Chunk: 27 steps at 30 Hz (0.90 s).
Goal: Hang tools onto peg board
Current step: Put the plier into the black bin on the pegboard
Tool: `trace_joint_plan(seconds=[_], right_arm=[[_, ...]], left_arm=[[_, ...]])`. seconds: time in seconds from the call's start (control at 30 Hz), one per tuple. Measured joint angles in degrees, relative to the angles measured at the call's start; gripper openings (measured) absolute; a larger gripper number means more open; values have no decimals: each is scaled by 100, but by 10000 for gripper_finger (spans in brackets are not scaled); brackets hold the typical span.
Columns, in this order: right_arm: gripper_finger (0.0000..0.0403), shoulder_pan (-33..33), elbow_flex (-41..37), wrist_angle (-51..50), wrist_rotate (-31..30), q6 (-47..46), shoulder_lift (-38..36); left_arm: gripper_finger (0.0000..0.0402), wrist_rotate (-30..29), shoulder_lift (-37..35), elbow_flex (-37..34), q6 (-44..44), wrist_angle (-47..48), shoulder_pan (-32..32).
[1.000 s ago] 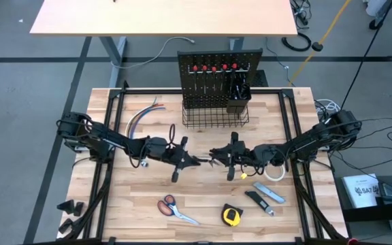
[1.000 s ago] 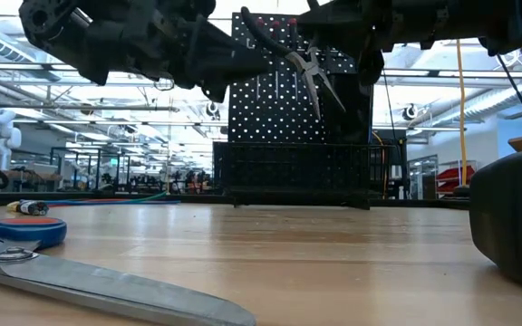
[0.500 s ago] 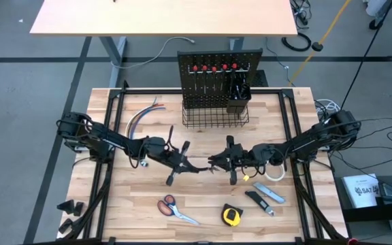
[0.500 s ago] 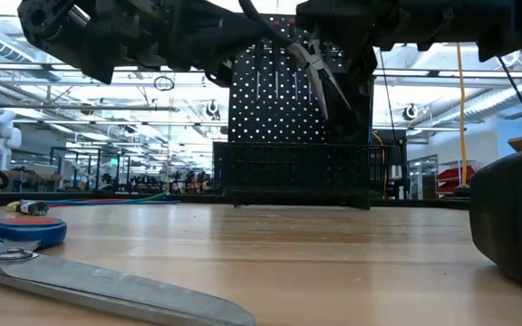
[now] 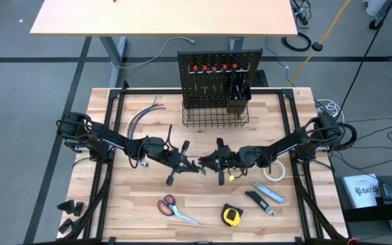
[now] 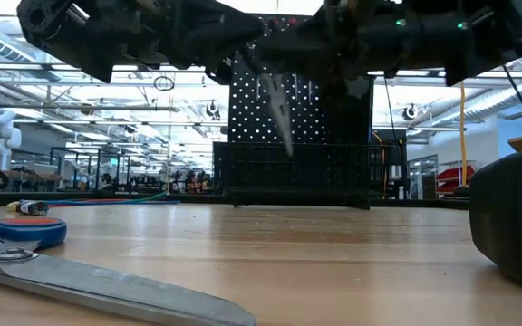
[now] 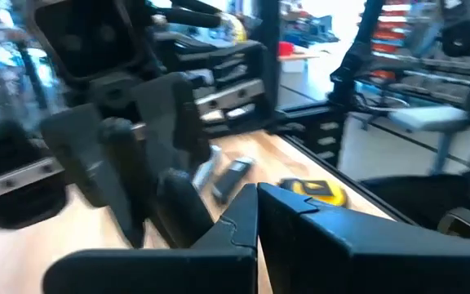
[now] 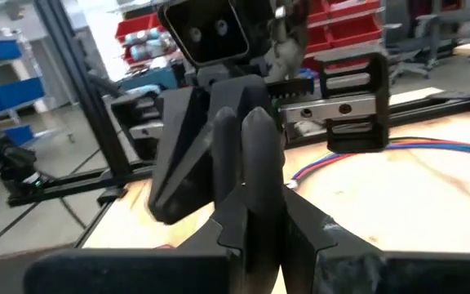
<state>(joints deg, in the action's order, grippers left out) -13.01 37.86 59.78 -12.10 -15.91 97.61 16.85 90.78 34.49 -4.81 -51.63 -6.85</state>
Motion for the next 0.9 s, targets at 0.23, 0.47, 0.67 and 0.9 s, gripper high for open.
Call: trace_joint_plan(seconds=[0.23, 0.47, 0.67, 0.9], right_arm=[[31, 14, 304, -36, 316, 1, 355], [31, 25, 316, -82, 343, 5, 322], [31, 21, 333, -129, 349, 68, 259], [31, 10, 307, -960, 354, 326, -522]], left_arm=[[3, 250, -2, -14, 7, 63, -49], [5, 276, -2, -14, -38, 47, -68], [20, 461, -2, -7, -23, 33, -60], [39, 411, -9, 25, -17, 271, -37]])
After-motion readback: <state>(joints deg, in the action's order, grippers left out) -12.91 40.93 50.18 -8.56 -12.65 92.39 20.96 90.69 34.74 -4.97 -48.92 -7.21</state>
